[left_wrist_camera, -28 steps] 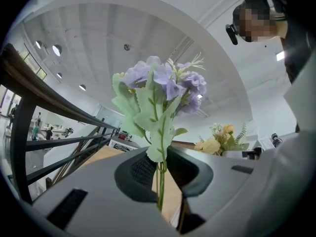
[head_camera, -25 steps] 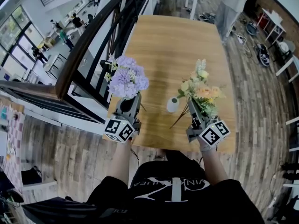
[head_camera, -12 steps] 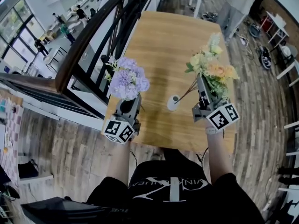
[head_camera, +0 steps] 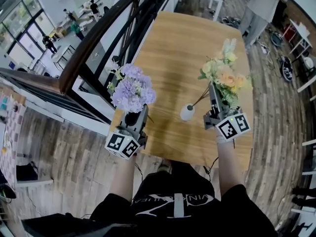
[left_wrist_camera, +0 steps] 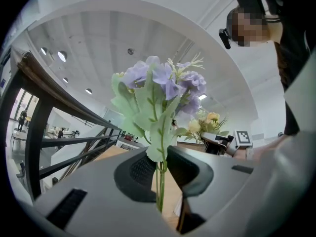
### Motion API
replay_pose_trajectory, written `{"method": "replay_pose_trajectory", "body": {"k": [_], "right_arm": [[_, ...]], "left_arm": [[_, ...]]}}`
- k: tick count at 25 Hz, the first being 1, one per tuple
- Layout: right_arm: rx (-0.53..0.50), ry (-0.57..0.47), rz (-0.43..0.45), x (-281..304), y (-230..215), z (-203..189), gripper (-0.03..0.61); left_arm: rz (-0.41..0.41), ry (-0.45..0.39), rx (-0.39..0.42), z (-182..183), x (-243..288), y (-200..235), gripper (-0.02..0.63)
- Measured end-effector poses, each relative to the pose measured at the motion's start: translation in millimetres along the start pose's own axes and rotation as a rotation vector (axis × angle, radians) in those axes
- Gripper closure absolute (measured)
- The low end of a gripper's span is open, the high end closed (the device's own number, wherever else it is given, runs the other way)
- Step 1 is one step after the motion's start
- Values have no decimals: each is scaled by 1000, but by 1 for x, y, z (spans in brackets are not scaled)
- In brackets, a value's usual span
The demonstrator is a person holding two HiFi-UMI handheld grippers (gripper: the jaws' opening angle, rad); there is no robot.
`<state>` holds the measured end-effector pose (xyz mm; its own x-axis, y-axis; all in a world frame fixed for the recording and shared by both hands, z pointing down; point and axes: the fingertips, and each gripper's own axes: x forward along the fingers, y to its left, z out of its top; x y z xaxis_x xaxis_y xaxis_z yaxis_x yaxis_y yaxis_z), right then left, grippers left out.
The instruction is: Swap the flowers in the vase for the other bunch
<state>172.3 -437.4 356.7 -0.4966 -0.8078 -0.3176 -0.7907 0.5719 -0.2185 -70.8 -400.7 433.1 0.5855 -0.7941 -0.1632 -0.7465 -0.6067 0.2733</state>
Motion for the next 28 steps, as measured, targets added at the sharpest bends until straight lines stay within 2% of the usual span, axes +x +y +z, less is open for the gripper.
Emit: {"method": "replay_pose_trajectory", "body": {"k": [6, 12, 21, 28], "right_arm": [[8, 32, -17, -8, -1, -51, 520], [11, 68, -24, -15, 8, -89, 520], [16, 64, -2, -9, 17, -100, 520], [38, 83, -24, -11, 15, -98, 517]], "left_arm": [[30, 20, -7, -21, -16, 12, 546], [40, 6, -15, -25, -26, 20, 545], [64, 2, -12, -26, -36, 27, 545], [87, 5, -4, -17, -39, 29, 545]]}}
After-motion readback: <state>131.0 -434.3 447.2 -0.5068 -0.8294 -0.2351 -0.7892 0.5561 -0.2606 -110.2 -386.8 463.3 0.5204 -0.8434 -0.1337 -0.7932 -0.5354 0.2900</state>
